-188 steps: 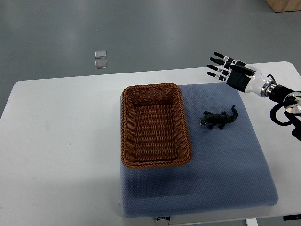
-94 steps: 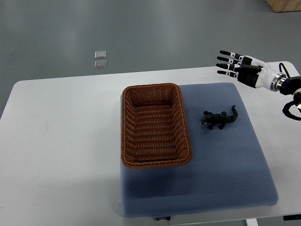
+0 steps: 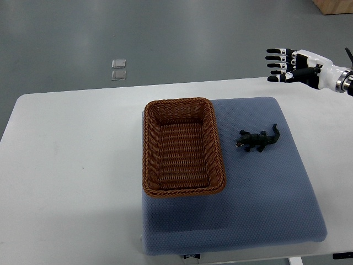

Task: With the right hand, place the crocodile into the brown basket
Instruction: 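Lower the right hand over the dark crocodile toy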

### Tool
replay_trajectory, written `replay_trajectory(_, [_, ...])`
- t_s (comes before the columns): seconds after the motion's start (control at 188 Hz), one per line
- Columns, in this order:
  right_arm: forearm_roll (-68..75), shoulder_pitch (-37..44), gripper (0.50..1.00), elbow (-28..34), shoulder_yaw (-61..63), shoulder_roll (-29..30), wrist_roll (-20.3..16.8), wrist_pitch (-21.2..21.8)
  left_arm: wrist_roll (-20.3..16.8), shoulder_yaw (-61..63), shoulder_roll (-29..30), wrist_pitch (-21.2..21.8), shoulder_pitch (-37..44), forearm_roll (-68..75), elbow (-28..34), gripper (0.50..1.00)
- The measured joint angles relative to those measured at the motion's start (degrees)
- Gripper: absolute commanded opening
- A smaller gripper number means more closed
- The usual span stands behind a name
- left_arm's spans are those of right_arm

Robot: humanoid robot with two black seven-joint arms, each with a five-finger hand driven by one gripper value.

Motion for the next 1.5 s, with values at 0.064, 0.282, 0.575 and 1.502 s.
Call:
replay_trajectory(0.064, [-2.2, 0.0, 0.926, 0.0, -0.1, 0.0, 0.0, 0.0, 0.0, 0.0, 0.0, 0.0, 0.0, 0.0, 0.0, 1.000])
replay_trajectory(0.282, [-12.3, 0.2, 0.926, 0.7, -0.1, -0.1, 3.0, 0.0, 0.0, 0.0, 0.0, 0.0, 0.0, 0.0, 0.0, 1.000])
replay_trajectory(0.575, [-16.8, 0.8, 0.928, 12.7, -10.3, -3.8, 10.1, -0.4, 0.0, 0.0, 0.0, 0.0, 0.0, 0.0, 0.0, 1.000])
replay_trajectory(1.502, [-47.6, 7.7, 0.928, 26.1, -38.9, -11.8, 23.4, -36.7, 0.0, 0.0, 0.0, 0.0, 0.0, 0.0, 0.0, 1.000])
